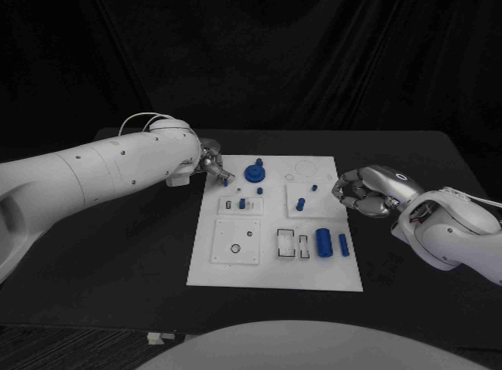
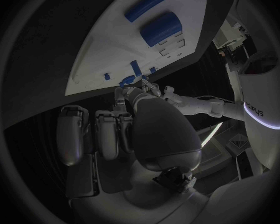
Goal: Assemble the parts on the task board
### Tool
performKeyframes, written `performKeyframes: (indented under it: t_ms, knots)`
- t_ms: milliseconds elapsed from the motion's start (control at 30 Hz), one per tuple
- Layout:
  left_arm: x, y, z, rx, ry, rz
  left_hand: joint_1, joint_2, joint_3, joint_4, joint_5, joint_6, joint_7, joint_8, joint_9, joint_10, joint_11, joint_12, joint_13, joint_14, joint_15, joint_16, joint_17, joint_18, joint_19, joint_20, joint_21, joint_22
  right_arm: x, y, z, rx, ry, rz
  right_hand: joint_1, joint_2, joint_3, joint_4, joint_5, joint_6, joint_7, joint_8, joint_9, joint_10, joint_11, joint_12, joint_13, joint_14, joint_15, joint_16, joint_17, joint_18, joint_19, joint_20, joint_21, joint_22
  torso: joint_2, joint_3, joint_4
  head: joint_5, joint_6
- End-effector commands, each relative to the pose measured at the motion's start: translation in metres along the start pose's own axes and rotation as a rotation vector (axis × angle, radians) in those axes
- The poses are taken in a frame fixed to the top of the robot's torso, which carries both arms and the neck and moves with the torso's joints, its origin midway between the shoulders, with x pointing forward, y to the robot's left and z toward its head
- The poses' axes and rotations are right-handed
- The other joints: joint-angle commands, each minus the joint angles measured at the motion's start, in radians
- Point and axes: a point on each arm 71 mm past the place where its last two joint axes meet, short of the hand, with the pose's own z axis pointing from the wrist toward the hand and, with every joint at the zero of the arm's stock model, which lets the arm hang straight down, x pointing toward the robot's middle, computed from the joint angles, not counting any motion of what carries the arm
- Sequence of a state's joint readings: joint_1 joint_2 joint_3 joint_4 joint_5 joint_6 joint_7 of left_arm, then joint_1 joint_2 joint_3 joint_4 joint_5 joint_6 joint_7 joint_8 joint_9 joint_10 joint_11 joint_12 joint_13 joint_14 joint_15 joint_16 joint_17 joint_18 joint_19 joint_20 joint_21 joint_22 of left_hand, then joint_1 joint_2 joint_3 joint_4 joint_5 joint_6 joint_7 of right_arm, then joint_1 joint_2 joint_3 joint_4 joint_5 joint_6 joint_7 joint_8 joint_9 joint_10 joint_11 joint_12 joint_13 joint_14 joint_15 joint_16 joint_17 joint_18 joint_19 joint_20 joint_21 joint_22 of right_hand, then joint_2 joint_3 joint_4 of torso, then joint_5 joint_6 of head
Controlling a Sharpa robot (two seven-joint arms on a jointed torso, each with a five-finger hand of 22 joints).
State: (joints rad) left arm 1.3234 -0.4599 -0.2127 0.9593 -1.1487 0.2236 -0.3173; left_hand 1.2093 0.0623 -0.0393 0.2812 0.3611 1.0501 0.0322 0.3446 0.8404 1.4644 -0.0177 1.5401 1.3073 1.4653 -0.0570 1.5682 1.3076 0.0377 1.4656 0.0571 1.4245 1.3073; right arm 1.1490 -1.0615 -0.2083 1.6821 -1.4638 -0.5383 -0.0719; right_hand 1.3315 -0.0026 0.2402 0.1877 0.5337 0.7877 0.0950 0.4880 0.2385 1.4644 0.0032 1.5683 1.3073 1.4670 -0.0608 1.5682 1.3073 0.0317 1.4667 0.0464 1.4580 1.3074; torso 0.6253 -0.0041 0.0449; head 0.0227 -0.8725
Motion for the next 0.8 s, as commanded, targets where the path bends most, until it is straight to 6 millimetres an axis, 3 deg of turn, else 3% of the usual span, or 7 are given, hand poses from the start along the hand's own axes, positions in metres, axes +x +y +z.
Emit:
performKeyframes:
  t_ms: [33, 333, 467, 533, 800]
  knots:
    - [0.0032, -0.0030, 0.0005, 0.010, 0.023, 0.001, 0.009, -0.001, 0.005, -0.001, 0.006, -0.007, -0.001, 0.003, 0.002, 0.064, -0.009, -0.006, 0.224, 0.106, -0.008, 0.003, 0.263, 0.001, 0.011, -0.009, -0.004, 0.212, 0.0009, -0.0007, -0.0007, 0.012, 0.005, -0.003, 0.008, 0.001, 0.005, 0.000, 0.007, 0.000, 0.002, 0.002, 0.000, 0.106, 0.005, 0.003, 0.263, 0.104, 0.005, 0.003, 0.263, 0.000, 0.048, 0.007, -0.005, 0.222, 0.000, -0.0001, 0.0001, -0.001, 0.000]
    - [0.0034, -0.0023, 0.0009, 0.006, 0.024, 0.001, 0.025, -0.006, 0.022, -0.004, 0.033, -0.009, -0.002, 0.000, 0.014, 0.061, -0.010, -0.009, 0.222, 0.106, -0.009, 0.003, 0.263, 0.002, 0.009, -0.010, -0.007, 0.211, 0.0010, -0.0006, -0.0005, 0.012, 0.005, -0.003, 0.008, 0.002, 0.007, -0.001, 0.007, 0.000, 0.002, 0.002, 0.000, 0.106, 0.006, 0.003, 0.263, 0.104, 0.005, 0.003, 0.263, 0.001, 0.045, 0.007, -0.009, 0.220, 0.000, 0.0000, 0.0001, -0.002, 0.000]
    - [0.0025, -0.0020, 0.0007, 0.005, 0.007, -0.005, 0.039, -0.013, 0.039, -0.007, 0.067, -0.010, -0.004, -0.004, 0.023, 0.060, -0.011, -0.009, 0.221, 0.106, -0.011, 0.003, 0.263, 0.002, 0.008, -0.011, -0.009, 0.211, 0.0010, -0.0006, -0.0005, 0.011, 0.004, -0.003, 0.008, 0.002, 0.007, -0.001, 0.007, 0.000, 0.002, 0.002, 0.000, 0.106, 0.006, 0.003, 0.263, 0.104, 0.005, 0.003, 0.263, 0.001, 0.045, 0.007, -0.009, 0.220, 0.000, -0.0003, 0.0001, -0.001, 0.000]
    - [0.0020, -0.0018, 0.0007, 0.004, -0.002, -0.008, 0.055, -0.019, 0.061, -0.013, 0.102, -0.010, -0.005, -0.008, 0.031, 0.060, -0.013, -0.009, 0.221, 0.106, -0.012, 0.003, 0.263, 0.002, 0.009, -0.012, -0.007, 0.211, 0.0010, -0.0005, -0.0005, 0.011, 0.004, -0.003, 0.009, 0.002, 0.007, -0.001, 0.007, 0.000, 0.002, 0.002, 0.000, 0.106, 0.006, 0.003, 0.263, 0.104, 0.005, 0.003, 0.263, 0.001, 0.045, 0.007, -0.011, 0.220, 0.000, 0.0001, 0.0001, 0.000, 0.000]
    - [0.0013, -0.0017, 0.0005, 0.008, -0.017, -0.013, 0.068, -0.031, 0.104, -0.013, 0.157, -0.011, -0.005, -0.016, 0.045, 0.057, -0.014, -0.012, 0.219, 0.106, -0.013, 0.003, 0.263, 0.002, 0.009, -0.014, -0.009, 0.211, 0.0011, -0.0005, -0.0003, 0.011, 0.004, -0.003, 0.009, 0.002, 0.007, -0.001, 0.007, 0.000, 0.002, 0.002, 0.000, 0.106, 0.006, 0.003, 0.263, 0.104, 0.005, 0.003, 0.263, 0.001, 0.045, 0.007, -0.011, 0.220, 0.000, -0.0001, 0.0001, 0.000, 0.000]
